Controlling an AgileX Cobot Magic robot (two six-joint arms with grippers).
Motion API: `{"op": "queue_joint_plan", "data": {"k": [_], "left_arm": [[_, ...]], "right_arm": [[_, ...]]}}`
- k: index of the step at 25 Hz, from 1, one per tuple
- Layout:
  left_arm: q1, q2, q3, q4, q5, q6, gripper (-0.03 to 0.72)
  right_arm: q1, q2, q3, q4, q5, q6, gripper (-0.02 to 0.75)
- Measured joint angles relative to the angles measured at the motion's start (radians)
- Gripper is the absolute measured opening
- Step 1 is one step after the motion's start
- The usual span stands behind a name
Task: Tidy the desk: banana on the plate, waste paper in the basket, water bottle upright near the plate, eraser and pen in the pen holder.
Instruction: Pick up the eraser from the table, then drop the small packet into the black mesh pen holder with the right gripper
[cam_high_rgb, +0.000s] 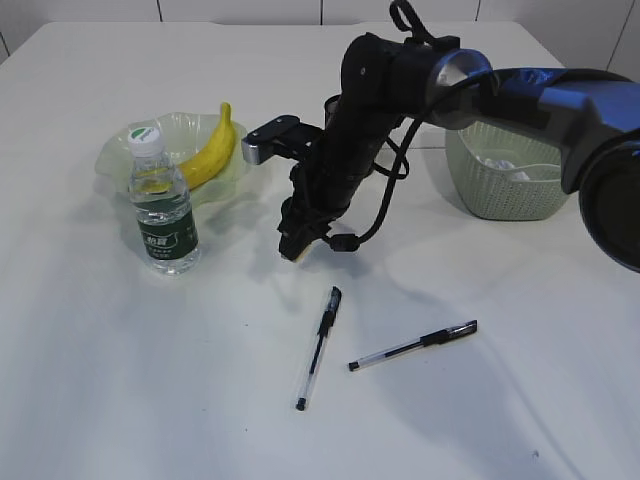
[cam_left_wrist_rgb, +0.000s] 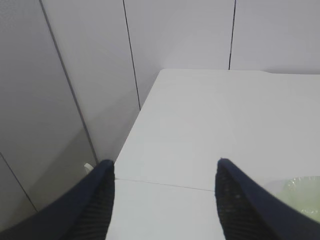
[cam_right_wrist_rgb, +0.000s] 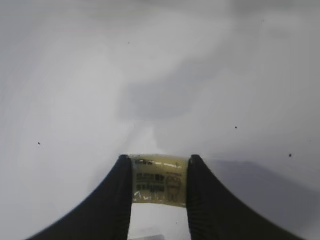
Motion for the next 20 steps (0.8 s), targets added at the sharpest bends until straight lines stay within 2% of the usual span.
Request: {"op": "queue_joint_plan", "data": {"k": [12, 20], "left_arm": [[0.000, 0.000, 0.000, 0.000, 0.000, 0.000, 0.443], [0.000, 0.000, 0.000, 0.000, 0.000, 0.000, 0.443]], "right_arm": [[0.000, 0.002, -0.119, 0.031, 0.007, 0.002, 0.222], [-0.017, 0.002, -0.136, 0.019, -0.013, 0.002, 0.221]]}}
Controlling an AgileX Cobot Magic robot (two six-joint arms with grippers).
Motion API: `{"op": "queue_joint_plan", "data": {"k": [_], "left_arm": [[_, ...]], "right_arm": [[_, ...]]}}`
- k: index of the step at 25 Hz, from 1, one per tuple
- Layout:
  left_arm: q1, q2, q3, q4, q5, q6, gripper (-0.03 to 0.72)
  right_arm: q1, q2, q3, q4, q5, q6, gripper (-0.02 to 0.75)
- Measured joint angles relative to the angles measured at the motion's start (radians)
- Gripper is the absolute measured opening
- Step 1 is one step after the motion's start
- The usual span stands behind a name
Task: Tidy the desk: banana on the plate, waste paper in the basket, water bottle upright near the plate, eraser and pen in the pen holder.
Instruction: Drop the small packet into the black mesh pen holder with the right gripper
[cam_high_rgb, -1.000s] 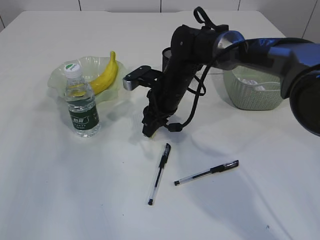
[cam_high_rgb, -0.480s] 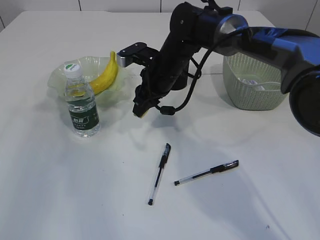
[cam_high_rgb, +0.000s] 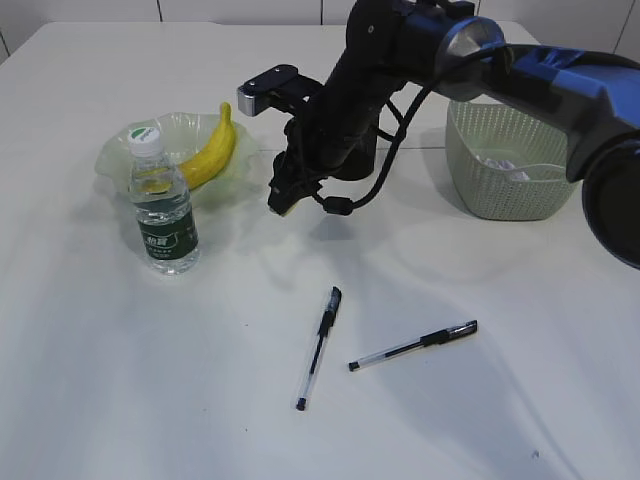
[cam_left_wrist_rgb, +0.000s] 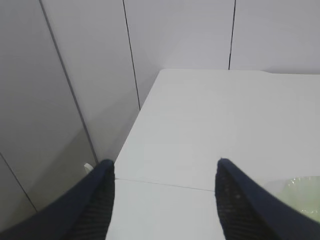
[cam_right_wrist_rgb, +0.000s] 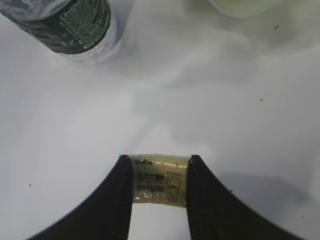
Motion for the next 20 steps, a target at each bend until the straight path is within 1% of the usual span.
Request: {"op": "queue_joint_plan", "data": {"k": [7, 15, 20], "left_arm": [[0.000, 0.000, 0.000, 0.000, 0.000, 0.000, 0.443], [0.000, 0.000, 0.000, 0.000, 0.000, 0.000, 0.443], [0.000, 0.000, 0.000, 0.000, 0.000, 0.000, 0.443]], "right_arm": [[-0.034, 0.002, -0.066, -0.023, -0.061, 0.014, 0.221], [-0.077, 0.002, -0.102, -0.027, -0.238, 0.063, 0.221], [-0.082, 0.002, -0.102, -0.027, -0.378, 0.069, 0.221]]}}
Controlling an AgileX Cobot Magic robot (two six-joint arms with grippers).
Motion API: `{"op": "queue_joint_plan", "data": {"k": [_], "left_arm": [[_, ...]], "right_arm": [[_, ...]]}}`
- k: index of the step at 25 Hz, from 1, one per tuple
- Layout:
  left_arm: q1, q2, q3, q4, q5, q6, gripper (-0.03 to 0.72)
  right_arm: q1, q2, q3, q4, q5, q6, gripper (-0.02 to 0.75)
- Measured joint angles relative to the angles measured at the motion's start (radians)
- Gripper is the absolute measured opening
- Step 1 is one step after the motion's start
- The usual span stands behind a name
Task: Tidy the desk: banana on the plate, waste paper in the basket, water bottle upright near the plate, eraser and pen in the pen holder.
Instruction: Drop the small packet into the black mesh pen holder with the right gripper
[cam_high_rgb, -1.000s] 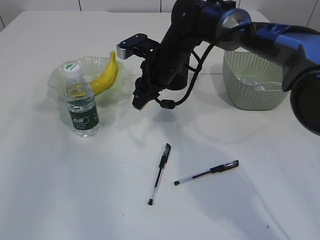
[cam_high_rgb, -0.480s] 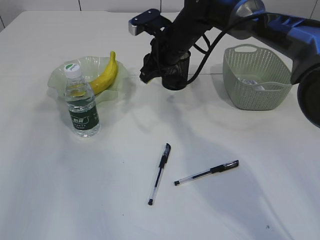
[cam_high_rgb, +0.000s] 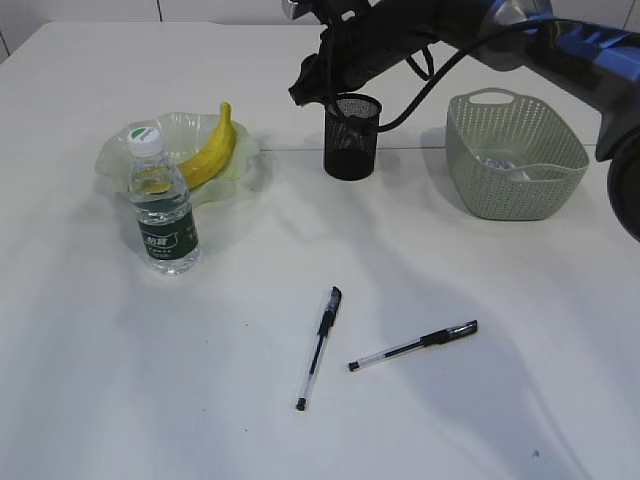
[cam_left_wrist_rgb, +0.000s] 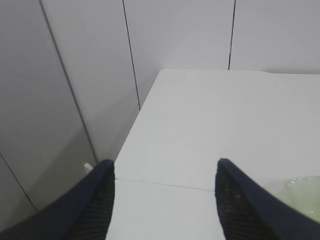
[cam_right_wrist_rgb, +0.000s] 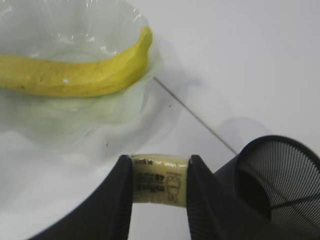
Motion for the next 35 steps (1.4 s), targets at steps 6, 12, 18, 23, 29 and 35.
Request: {"op": "queue_joint_plan", "data": {"k": [6, 12, 18, 23, 29, 35], "left_arm": [[0.000, 0.000, 0.000, 0.000, -0.002, 0.000, 0.443], [0.000, 0.000, 0.000, 0.000, -0.003, 0.000, 0.442], [0.000, 0.000, 0.000, 0.000, -0.003, 0.000, 0.443], [0.000, 0.000, 0.000, 0.000, -0.003, 0.000, 0.442], [0.000, 0.000, 0.000, 0.000, -0.003, 0.000, 0.442], [0.000, 0.000, 0.000, 0.000, -0.003, 0.000, 0.442]], "right_arm": [[-0.007, 0.000, 0.000, 0.000, -0.171, 0.015, 0.221], [-0.062, 0.000, 0.000, 0.004, -0.238, 0.073, 0.221], [-0.110, 0.000, 0.000, 0.017, -0.287, 0.104, 0.221], [-0.114, 0.004, 0.000, 0.045, -0.310, 0.106, 0.221], [-0.114, 0.054, -0.001, 0.091, -0.318, 0.108, 0.221], [-0.114, 0.094, -0.001, 0.110, -0.332, 0.108, 0.221]]}}
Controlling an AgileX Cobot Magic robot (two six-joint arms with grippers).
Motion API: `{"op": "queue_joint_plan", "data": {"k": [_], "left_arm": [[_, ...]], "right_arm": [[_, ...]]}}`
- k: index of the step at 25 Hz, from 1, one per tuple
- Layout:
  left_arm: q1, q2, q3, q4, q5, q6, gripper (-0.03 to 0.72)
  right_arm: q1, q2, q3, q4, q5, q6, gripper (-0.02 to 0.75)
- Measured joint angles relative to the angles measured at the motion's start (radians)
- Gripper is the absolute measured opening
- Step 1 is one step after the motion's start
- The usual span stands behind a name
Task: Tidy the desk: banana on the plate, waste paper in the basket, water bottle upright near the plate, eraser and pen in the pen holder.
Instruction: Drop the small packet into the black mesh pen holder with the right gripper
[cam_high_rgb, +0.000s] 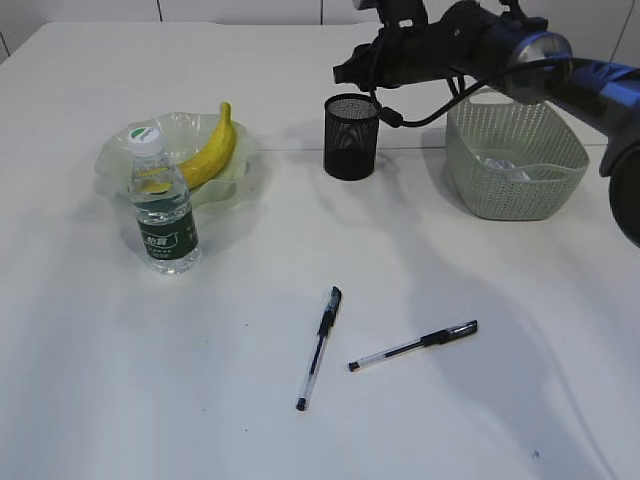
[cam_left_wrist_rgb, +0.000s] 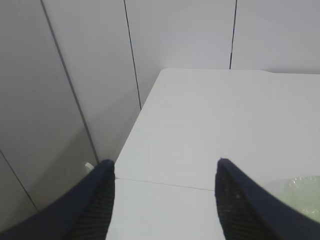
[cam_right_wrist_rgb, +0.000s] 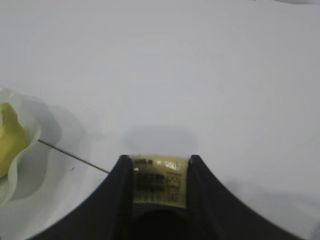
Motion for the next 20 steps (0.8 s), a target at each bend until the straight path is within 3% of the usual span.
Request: {"op": "queue_joint_plan", "data": {"k": [20], "left_arm": [[0.000, 0.000, 0.000, 0.000, 0.000, 0.000, 0.439]], "right_arm": [[0.000, 0.027, 0.000, 0.012, -0.017, 0.000, 0.221]]}}
